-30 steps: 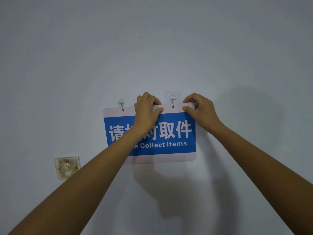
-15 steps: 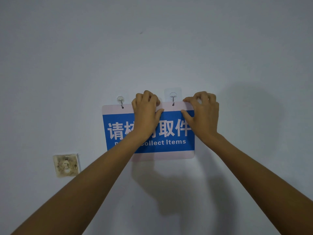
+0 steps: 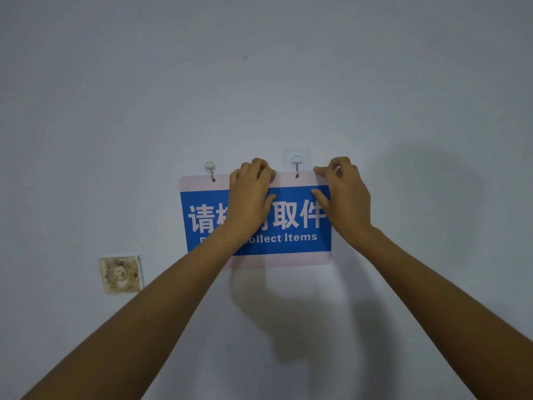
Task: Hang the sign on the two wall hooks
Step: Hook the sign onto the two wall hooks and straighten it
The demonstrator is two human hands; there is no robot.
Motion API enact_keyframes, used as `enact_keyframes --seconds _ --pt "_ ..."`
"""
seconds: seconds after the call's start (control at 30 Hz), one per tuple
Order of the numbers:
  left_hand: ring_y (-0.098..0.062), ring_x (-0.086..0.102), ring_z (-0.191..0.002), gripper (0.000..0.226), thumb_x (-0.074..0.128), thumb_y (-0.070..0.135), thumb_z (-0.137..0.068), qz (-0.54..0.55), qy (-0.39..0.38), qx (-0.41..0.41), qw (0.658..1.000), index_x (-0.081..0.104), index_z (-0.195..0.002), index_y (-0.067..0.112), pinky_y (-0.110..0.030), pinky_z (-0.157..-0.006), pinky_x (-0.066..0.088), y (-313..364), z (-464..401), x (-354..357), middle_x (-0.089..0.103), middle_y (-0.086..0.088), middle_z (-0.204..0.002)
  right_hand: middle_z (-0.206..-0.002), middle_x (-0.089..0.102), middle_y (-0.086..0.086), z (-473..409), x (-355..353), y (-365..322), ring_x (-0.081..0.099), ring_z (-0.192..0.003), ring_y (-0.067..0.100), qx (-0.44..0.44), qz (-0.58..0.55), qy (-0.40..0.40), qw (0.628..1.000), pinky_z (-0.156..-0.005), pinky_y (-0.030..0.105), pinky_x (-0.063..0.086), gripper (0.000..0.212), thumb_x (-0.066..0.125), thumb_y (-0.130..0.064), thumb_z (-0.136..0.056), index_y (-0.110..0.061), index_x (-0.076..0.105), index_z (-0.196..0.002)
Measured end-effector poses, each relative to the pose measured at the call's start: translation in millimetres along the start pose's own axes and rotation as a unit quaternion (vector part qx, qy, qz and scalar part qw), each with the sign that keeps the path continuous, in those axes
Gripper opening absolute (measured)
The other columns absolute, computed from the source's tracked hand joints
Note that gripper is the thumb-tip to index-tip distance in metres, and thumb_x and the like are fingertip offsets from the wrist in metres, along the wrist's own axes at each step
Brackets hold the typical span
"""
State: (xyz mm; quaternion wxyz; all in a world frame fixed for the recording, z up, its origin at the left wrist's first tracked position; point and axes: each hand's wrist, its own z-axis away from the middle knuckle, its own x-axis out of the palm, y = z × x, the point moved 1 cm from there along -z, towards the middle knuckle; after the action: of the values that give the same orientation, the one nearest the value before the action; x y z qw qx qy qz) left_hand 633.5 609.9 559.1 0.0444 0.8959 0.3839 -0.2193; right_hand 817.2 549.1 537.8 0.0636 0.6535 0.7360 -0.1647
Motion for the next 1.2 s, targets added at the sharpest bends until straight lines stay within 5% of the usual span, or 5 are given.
enact_keyframes --seconds 0.2,0.37,0.6,0.87,1.2 --pt "-0.028 0.051 -0.121 0.058 0.074 0.015 -0.076 0.004 -0.024 0.01 1.0 0.051 -0.128 0.01 -0.04 -0.103 0.043 -8 47 -4 0.049 -0.011 -0.137 -0.137 0.045 0.009 25 -4 -4 0.052 -0.117 0.021 0.038 -0.052 -0.009 0.998 -0.082 0.032 0.053 0.058 0.07 -0.028 -0.082 -0.017 0.044 -0.134" --pt "-0.023 0.053 -0.104 0.036 0.073 0.014 -0.078 0.159 0.05 -0.154 0.974 0.055 -0.108 0.005 -0.034 -0.09 0.051 -40 89 -18 0.052 -0.012 -0.116 -0.125 0.052 0.005 66 -6 -1 0.059 -0.103 0.016 0.112 -0.119 0.005 0.987 -0.076 0.034 0.057 0.051 0.07 -0.031 -0.082 -0.016 0.046 -0.124" --pt "-0.029 0.054 -0.101 0.037 0.071 0.017 -0.081 0.139 0.09 -0.323 0.932 0.05 -0.107 0.001 -0.041 -0.084 0.051 -95 132 -34 0.05 -0.016 -0.114 -0.121 0.057 0.008 99 3 1 0.062 -0.093 0.017 0.204 -0.147 -0.036 0.967 -0.072 0.028 0.051 0.051 0.069 -0.035 -0.083 -0.014 0.047 -0.124" --pt "-0.02 0.057 -0.074 0.026 0.071 0.019 -0.083 0.179 0.013 -0.338 0.924 0.052 -0.094 0.006 -0.02 -0.061 0.043 -99 139 -25 0.06 -0.008 -0.086 -0.118 0.06 0.008 107 10 -7 0.063 -0.087 0.018 0.222 -0.153 -0.054 0.962 -0.072 0.028 0.052 0.048 0.07 -0.032 -0.083 -0.012 0.047 -0.12" --pt "-0.023 0.056 -0.071 0.027 0.074 0.02 -0.079 0.144 -0.021 -0.356 0.923 0.052 -0.084 0.006 -0.031 -0.063 0.043 -103 139 -14 0.061 -0.01 -0.081 -0.115 0.061 0.008 101 16 -4 0.064 -0.088 0.02 0.219 -0.106 -0.069 0.968 -0.07 0.027 0.051 0.049 0.072 -0.034 -0.081 -0.012 0.048 -0.117"
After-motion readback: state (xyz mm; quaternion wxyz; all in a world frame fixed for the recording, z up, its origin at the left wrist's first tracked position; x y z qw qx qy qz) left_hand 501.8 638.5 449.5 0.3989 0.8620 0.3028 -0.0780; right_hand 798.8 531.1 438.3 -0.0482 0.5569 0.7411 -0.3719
